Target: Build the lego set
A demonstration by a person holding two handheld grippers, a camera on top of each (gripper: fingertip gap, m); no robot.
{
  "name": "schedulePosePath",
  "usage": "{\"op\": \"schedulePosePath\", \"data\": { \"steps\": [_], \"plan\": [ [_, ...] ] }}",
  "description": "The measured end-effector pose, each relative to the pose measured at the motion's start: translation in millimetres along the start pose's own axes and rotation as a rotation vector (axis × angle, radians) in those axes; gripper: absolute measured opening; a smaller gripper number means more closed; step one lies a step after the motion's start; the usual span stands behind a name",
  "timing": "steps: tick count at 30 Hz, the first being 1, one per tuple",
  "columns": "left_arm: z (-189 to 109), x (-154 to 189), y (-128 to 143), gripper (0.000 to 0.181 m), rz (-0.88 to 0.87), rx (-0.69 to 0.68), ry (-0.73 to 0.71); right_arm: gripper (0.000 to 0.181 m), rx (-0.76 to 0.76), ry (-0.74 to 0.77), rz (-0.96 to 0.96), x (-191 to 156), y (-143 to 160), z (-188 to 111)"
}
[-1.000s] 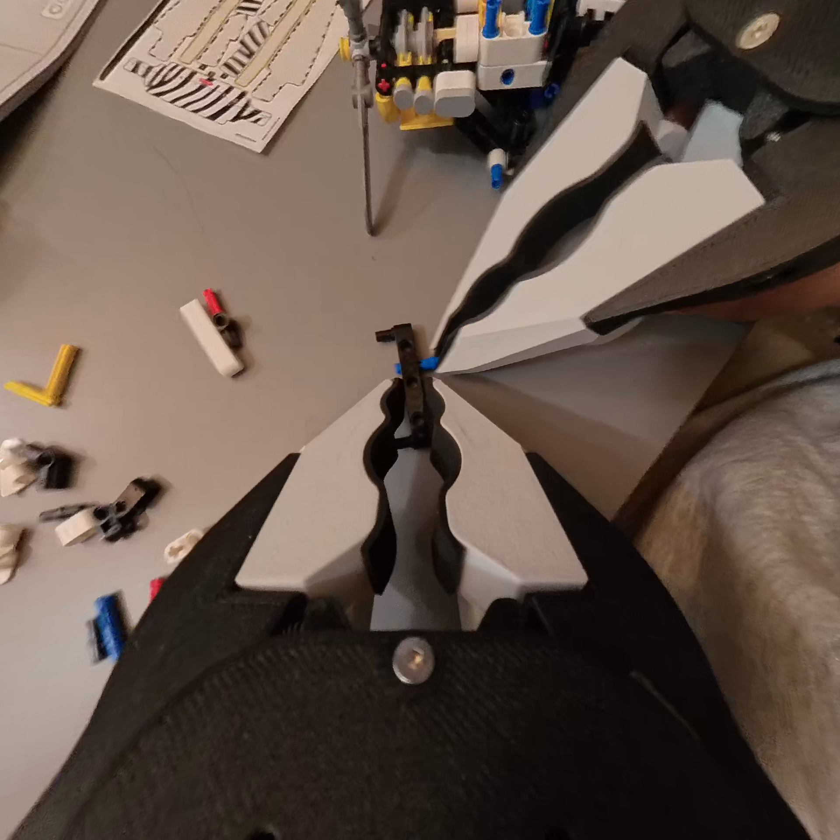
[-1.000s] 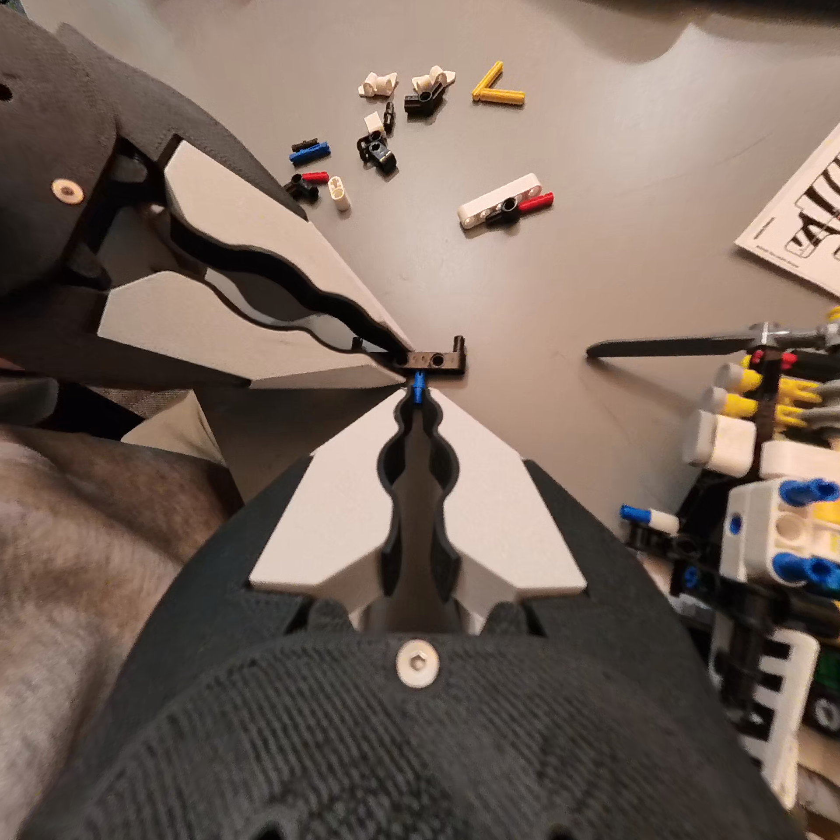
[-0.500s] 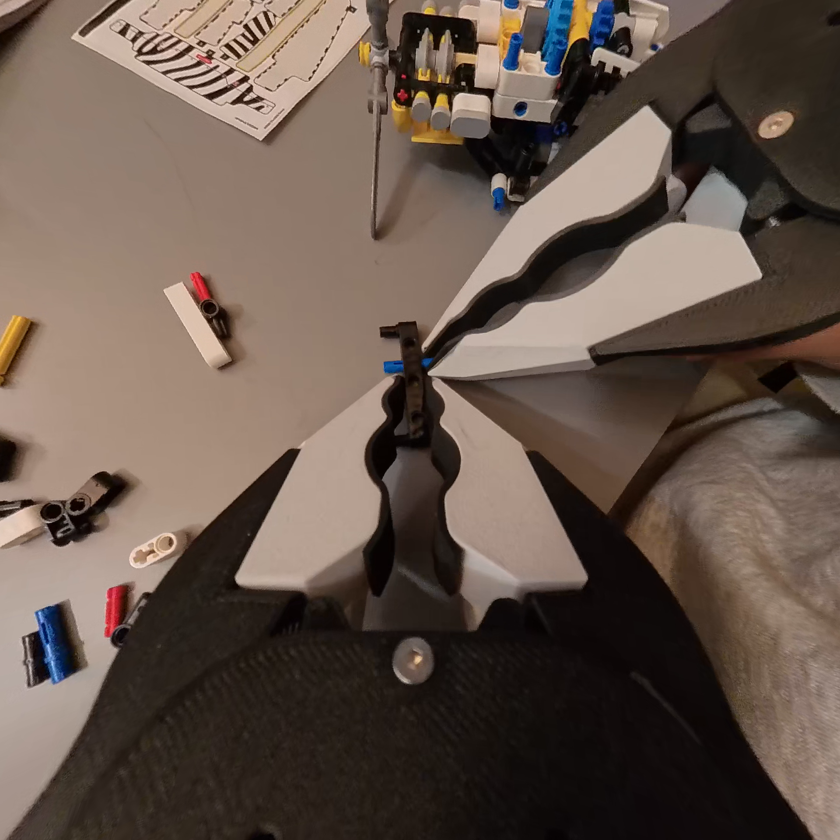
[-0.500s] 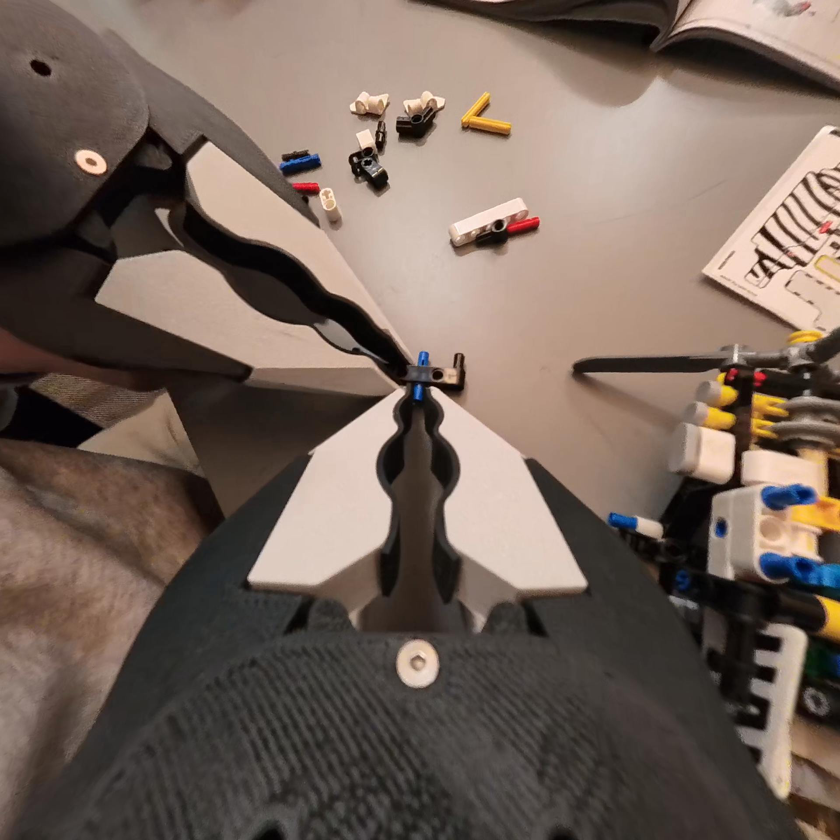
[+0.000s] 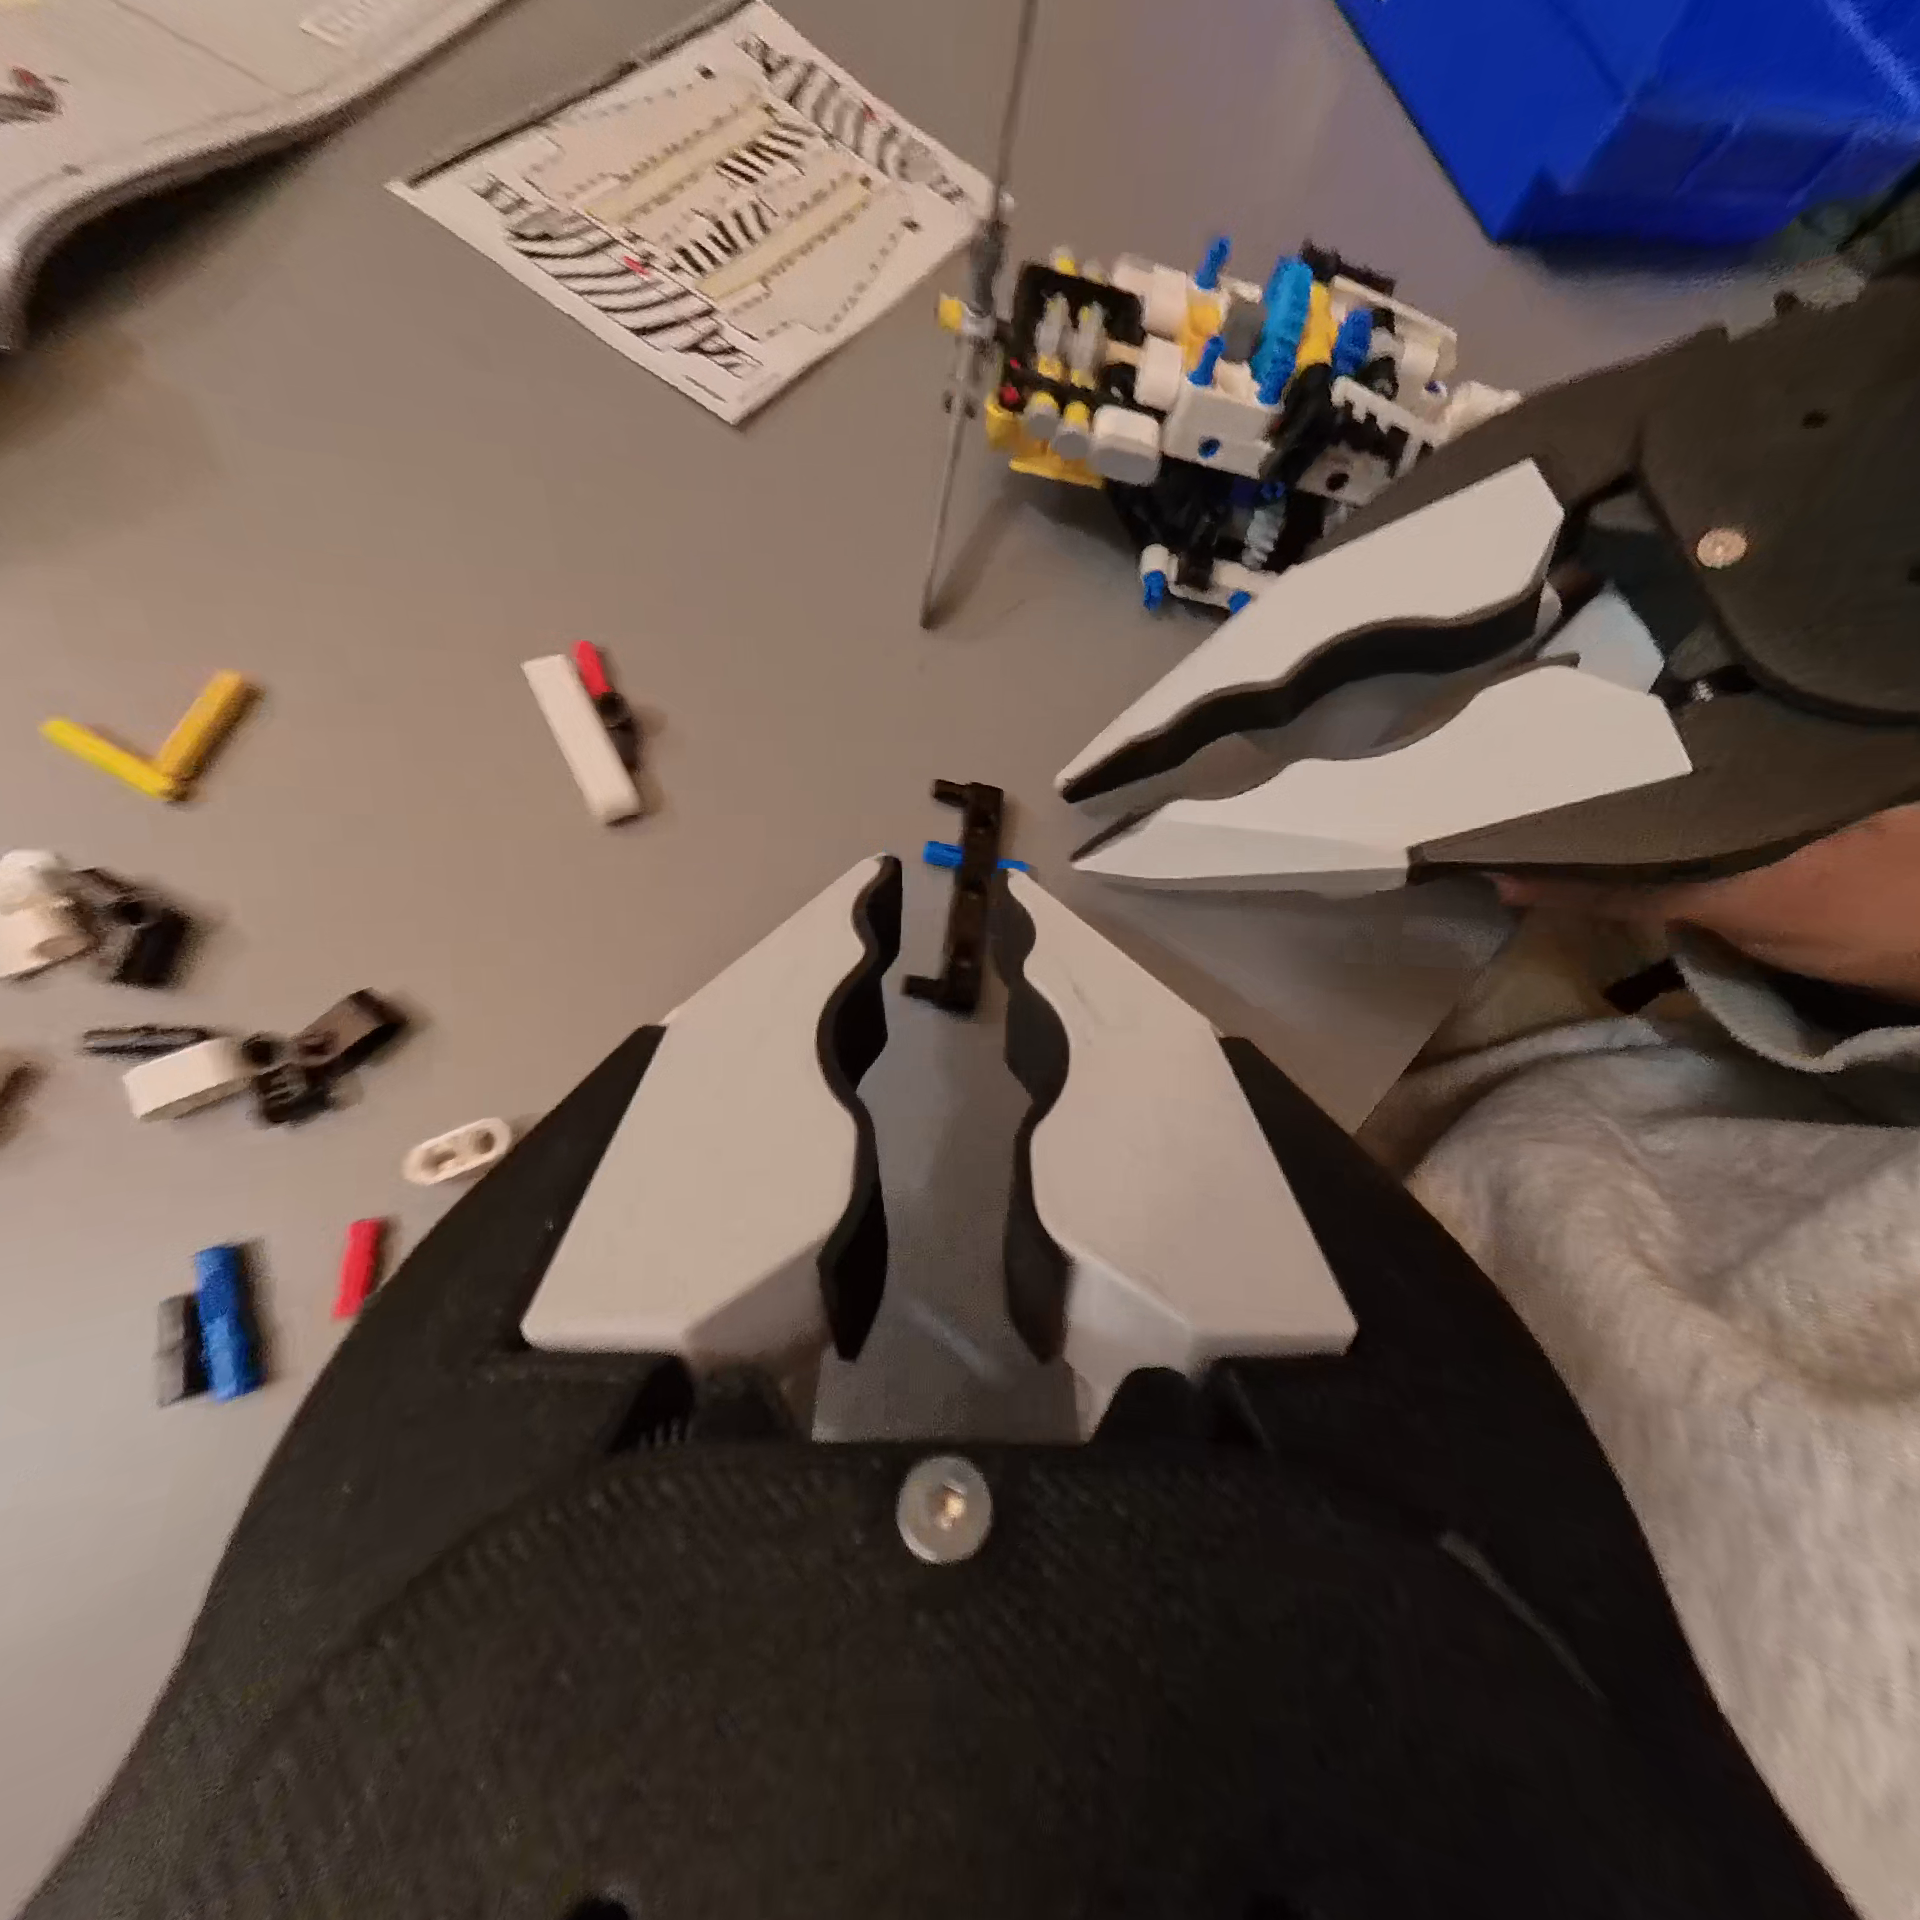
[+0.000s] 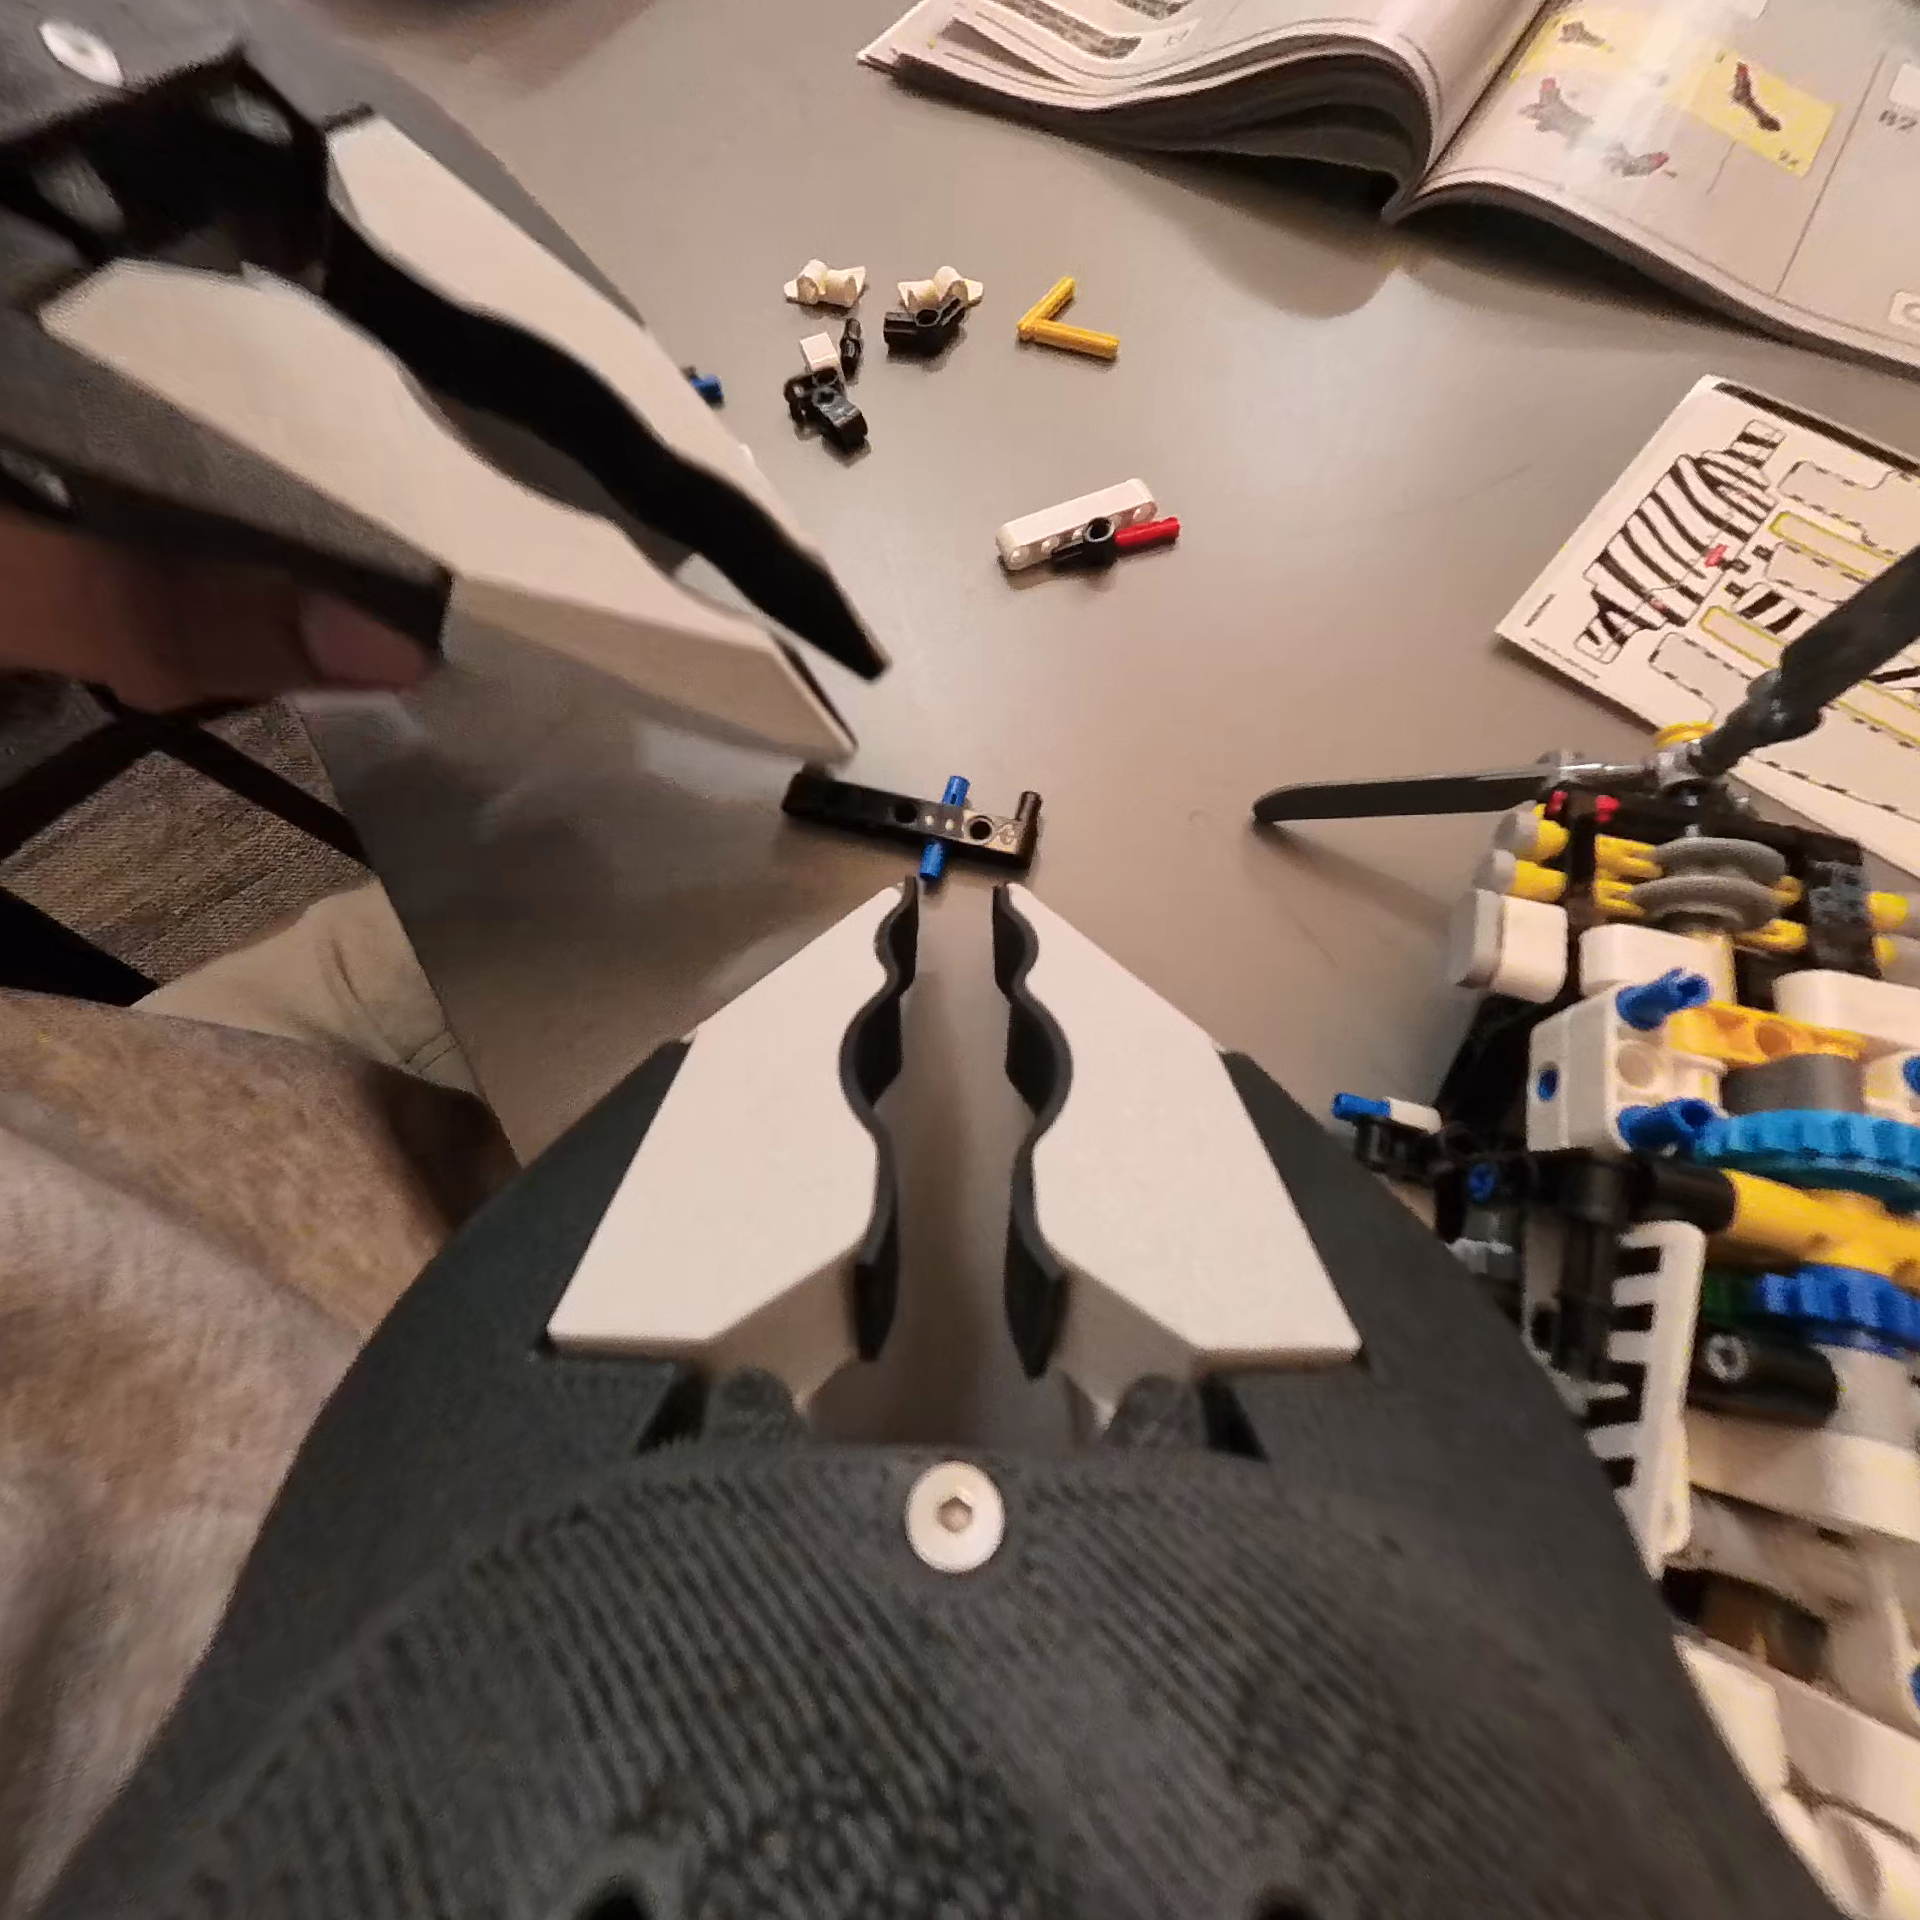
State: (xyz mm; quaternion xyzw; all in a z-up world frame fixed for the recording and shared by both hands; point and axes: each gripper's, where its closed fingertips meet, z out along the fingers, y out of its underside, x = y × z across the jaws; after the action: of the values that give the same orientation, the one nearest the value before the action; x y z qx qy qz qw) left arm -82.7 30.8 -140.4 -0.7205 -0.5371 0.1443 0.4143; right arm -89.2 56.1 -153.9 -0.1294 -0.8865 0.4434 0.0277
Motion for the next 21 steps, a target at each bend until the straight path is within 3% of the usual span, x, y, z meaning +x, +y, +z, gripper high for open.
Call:
{"op": "schedulePosePath", "data": {
  "steps": [4,10,16,21],
  "plan": [
    [-27.8,-45.2,-5.2,0.016,-0.041,0.04,-0.139,0.013,0.007,0.005,-0.023,-1.8,-0.6,-0.5],
    [-76.4,-117.2,7.3,0.016,-0.116,0.033,-0.378,0.013,0.019,0.011,-0.054,-4.5,-2.0,-1.8],
    [-72.5,-123.8,33.9,0.015,-0.197,-0.041,-0.318,0.013,0.019,0.009,-0.051,-4.4,-2.1,-1.8],
    [-59.4,-119.4,38.5,0.015,-0.182,-0.067,-0.294,0.013,0.012,0.014,-0.059,-4.7,-1.3,-1.0]
  ]
}}
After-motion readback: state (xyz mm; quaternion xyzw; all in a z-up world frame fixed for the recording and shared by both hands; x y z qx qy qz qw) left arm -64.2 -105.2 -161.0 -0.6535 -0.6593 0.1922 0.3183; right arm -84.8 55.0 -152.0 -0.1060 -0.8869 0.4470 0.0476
